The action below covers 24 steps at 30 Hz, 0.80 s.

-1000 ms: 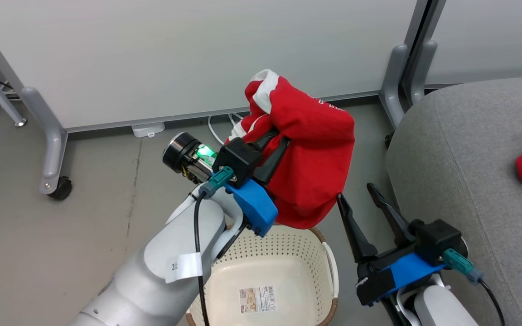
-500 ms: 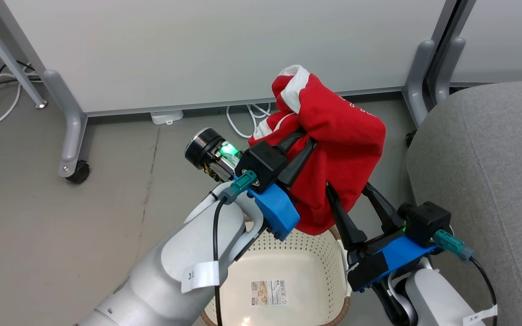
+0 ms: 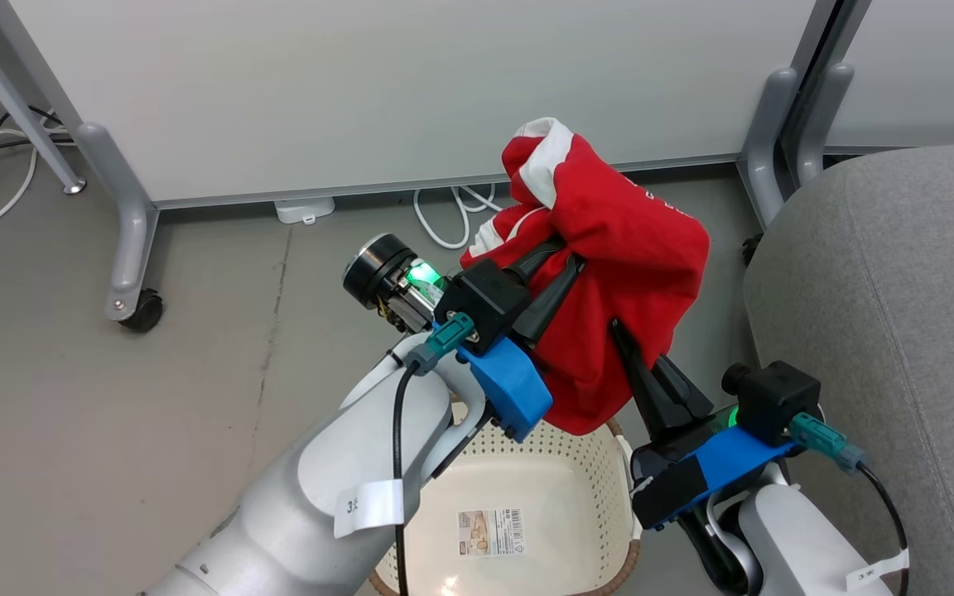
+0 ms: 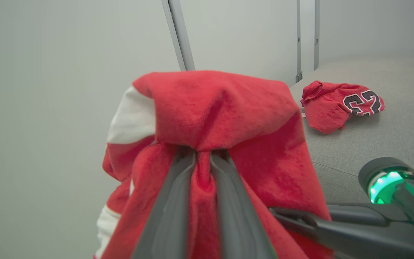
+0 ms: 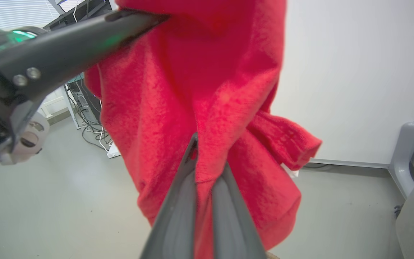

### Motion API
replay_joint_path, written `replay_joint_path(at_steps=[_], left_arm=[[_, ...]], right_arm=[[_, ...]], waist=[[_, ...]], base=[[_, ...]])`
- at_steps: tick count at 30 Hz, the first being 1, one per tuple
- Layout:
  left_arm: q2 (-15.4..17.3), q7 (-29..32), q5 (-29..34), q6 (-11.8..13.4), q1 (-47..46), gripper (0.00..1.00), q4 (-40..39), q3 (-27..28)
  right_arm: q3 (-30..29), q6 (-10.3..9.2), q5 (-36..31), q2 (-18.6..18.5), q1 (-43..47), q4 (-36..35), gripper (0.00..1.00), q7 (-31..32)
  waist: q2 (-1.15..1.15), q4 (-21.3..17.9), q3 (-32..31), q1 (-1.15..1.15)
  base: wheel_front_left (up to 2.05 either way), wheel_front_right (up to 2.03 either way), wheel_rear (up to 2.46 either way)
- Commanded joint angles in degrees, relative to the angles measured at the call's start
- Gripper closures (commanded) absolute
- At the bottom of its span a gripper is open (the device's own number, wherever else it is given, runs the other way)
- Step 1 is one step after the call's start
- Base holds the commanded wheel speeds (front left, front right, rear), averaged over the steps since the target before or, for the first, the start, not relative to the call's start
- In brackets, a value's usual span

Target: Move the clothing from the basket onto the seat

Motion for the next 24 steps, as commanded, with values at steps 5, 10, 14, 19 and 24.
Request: replay_joint_path(at_steps=[5,10,14,19,24], left_arm=[[0.10,-0.29,0.21,-0.18,-0.08,1.00,0.15,0.03],[0.08,-0.29,0.27,-0.28,-0.13,1.00,0.31,0.07],[0.06,-0.29,0.32,-0.32,0.02,1.00,0.41,0.11],[-0.04,-0.29,-0.12,-0.32,0.39,0.00,0.73,0.43],[-0.11,-0.29,0.17,0.13,0.45,0.00,0.49,0.67]], right_arm=[[0.25,0.01,0.28,-0.50,-0.68,-0.20,1.00,0.02],[0.28,0.01,0.19,-0.54,-0.66,-0.27,1.00,0.02],[0.34,0.01,0.15,-0.63,-0.53,-0.34,1.00,0.02],[0.38,0.01,0.04,-0.74,-0.16,-0.39,1.00,0.02],[0.25,0.01,-0.15,-0.84,0.15,-0.25,1.00,0.02]], waist=[[0.00,-0.21,0.03,0.00],[0.00,-0.29,0.00,0.00],[0.00,-0.37,-0.13,0.00],[0.00,-0.40,-0.29,0.00],[0.00,-0.42,-0.43,0.00]], base=[[0.00,0.00,0.00],[0.00,0.00,0.00],[0.00,0.00,0.00],[0.00,0.00,0.00],[0.00,0.00,0.00]])
